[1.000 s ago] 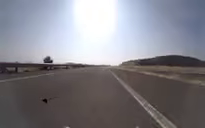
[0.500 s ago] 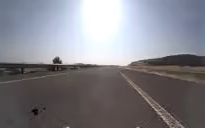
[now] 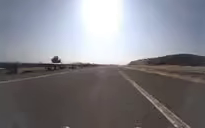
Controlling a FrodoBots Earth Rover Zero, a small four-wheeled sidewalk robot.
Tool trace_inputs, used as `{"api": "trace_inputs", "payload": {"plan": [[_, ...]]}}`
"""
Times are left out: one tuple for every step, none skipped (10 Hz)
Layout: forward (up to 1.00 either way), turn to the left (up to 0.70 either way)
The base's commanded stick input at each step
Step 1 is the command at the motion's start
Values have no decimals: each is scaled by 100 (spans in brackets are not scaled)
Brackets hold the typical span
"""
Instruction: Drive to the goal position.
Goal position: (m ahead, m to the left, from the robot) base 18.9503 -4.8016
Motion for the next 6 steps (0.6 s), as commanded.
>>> {"api": "trace_inputs", "payload": {"plan": [[100, -22], [100, -6], [100, 0], [100, 0], [100, 0], [100, 0]]}}
